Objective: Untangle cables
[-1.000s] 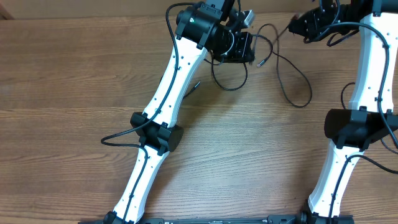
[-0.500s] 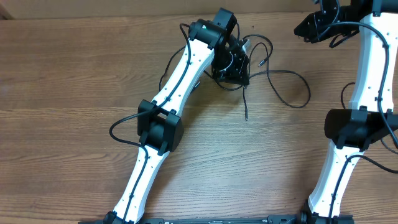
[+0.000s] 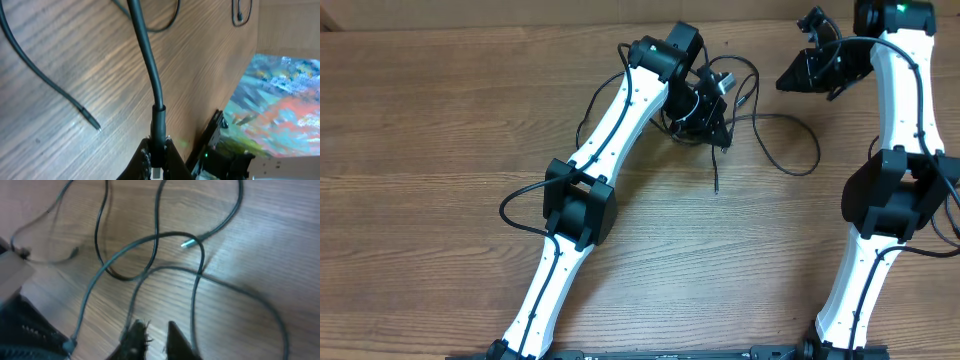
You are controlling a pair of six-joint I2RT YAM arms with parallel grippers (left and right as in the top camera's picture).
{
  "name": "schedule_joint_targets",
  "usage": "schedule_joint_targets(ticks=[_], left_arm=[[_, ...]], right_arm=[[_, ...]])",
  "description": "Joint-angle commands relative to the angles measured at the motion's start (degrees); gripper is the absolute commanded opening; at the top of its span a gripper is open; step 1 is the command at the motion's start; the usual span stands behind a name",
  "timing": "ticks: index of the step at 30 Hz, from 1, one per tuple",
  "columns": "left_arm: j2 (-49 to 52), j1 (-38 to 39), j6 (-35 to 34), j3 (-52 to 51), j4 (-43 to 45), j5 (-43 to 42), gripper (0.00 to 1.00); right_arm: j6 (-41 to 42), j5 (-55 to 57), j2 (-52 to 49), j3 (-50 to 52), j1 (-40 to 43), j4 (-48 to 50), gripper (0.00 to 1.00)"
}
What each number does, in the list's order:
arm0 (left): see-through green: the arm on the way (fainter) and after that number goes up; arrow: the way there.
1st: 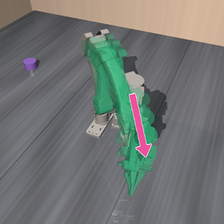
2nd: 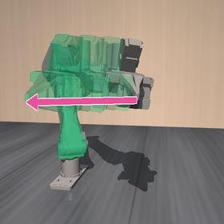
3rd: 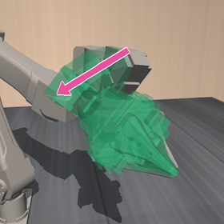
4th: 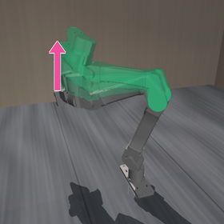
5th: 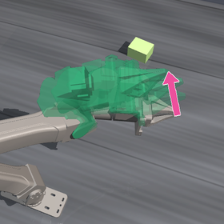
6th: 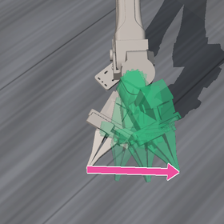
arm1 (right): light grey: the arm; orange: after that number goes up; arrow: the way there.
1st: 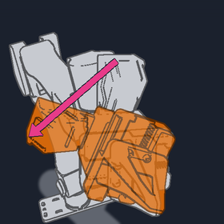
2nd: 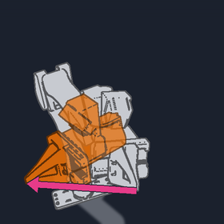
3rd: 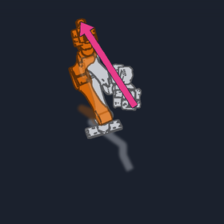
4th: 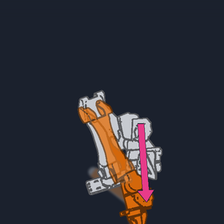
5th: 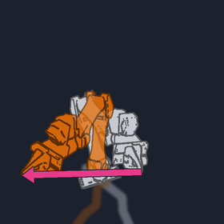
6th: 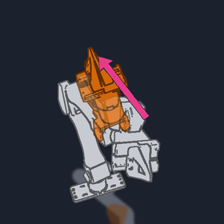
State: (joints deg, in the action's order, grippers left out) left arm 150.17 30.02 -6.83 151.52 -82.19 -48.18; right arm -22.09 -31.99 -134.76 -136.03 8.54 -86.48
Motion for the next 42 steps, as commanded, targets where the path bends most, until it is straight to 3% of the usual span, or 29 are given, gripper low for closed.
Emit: schedule_joint_targets(ticks=[1, 2, 3, 7, 11, 15, 21, 23, 28, 30, 37, 42], left_arm=[[0.48, 1.07, 2.21, -0.39, -1.53, 3.02, 0.04], [0.48, 1.29, 2.23, -0.39, -1.99, 4.13, 0.04], [0.48, 1.53, 2.51, -0.42, -2.43, 4.98, 0.04], [0.48, 2.05, 3.50, -0.42, -3.39, 6.08, 0.04], [0.48, 2.16, 3.48, -0.42, -3.78, 7.23, 0.04], [0.48, 2.16, 4.83, -0.42, -6.36, 7.26, 0.04], [0.48, 1.75, 7.30, -0.42, -10.82, 10.16, 0.04], [0.48, 1.57, 7.30, -0.42, -11.02, 11.50, 0.04], [0.48, 1.01, 7.30, -0.42, -10.34, 11.45, 0.04], [0.48, 0.96, 7.32, -0.42, -10.36, 11.13, 0.04], [0.48, 0.96, 7.28, -0.42, -10.36, 6.93, 0.04], [0.48, 0.96, 7.13, -0.42, -10.40, 6.45, 0.05]], right_arm=[[12.00, -0.20, 0.92, 0.44, 0.02, 0.28, 0.64], [14.53, -0.20, 0.92, 0.44, 0.04, 0.48, 0.86], [17.40, -0.04, 0.92, 0.44, 0.04, 0.70, 1.00], [31.82, 6.93, 0.92, 0.44, -0.11, 1.14, 1.00], [33.97, 12.70, 0.92, 0.85, -1.11, 2.10, 1.00], [20.37, 16.59, 0.92, 3.39, -3.04, 6.67, 1.00], [11.98, 26.40, 0.92, 8.48, -3.23, 13.90, 1.00], [9.31, 26.08, 0.92, 10.32, -3.19, 14.75, 1.00], [-10.38, 18.43, 0.92, 15.52, -3.50, 14.47, 1.00], [-14.73, 17.51, 0.90, 17.31, -3.87, 14.99, 1.00], [-25.20, 11.72, 0.90, 23.85, -5.51, 22.53, 1.00], [-25.59, 11.45, 0.90, 26.82, -7.96, 29.18, 1.00]])
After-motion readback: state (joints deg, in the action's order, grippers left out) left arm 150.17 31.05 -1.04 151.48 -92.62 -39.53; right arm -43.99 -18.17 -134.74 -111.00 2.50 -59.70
